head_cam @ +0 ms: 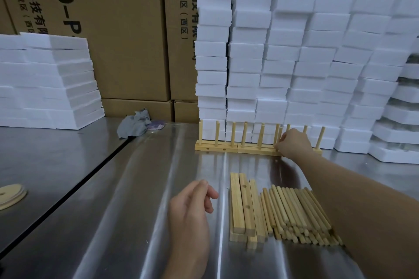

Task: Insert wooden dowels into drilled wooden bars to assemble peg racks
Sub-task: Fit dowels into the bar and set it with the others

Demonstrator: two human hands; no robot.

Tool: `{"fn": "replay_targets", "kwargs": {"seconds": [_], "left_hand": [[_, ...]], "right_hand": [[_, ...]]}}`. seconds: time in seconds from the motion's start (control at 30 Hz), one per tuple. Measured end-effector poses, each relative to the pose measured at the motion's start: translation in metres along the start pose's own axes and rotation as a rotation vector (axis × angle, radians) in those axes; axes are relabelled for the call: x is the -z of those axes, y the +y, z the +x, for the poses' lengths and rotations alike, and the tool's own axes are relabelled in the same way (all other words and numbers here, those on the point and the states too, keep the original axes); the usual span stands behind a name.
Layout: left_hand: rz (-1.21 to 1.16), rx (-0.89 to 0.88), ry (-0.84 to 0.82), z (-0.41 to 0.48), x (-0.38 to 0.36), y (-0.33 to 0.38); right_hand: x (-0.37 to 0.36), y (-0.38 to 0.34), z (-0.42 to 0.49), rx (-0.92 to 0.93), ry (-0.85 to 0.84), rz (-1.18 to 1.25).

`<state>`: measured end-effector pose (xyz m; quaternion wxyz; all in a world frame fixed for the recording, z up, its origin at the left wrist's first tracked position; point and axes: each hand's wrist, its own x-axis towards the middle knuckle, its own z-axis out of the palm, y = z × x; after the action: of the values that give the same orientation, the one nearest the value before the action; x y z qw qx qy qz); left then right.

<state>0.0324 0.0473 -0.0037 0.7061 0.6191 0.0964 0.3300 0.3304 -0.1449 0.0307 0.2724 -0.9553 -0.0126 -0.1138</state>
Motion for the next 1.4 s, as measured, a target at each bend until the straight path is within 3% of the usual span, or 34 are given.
{"fn": "replay_targets", "kwargs": {"seconds": [0.2, 0.37, 0.53, 0.73, 0.9, 1.07, 1.4], "left_hand": [[0.006, -0.002, -0.013, 0.001, 0.0, -0.002], [0.076, 0.002, -0.093, -0.001, -0.002, -0.004], [0.305, 0.029, -0.247, -0.007, -0.004, -0.011], [0.481, -0.02, -0.394, -0.01, -0.005, -0.011], [0.711, -0.217, -0.49, -0.019, -0.002, -0.009], [1.063, -0.478, -0.584, -0.029, -0.002, -0.002], [1.18, -0.649, -0.585, -0.032, 0.003, -0.001]], "right_hand": [[0.012, -0.004, -0.005, -0.018, -0.035, 0.017], [0.06, -0.014, -0.034, 0.074, -0.027, 0.093], [0.113, -0.005, -0.125, 0.232, 0.049, 0.189], [0.137, 0.056, -0.24, 0.325, 0.23, 0.282], [0.125, 0.094, -0.264, 0.354, 0.386, 0.249], [0.113, 0.102, -0.255, 0.425, 0.352, 0.128], [0.108, 0.1, -0.259, 0.545, 0.351, 0.119]]}}
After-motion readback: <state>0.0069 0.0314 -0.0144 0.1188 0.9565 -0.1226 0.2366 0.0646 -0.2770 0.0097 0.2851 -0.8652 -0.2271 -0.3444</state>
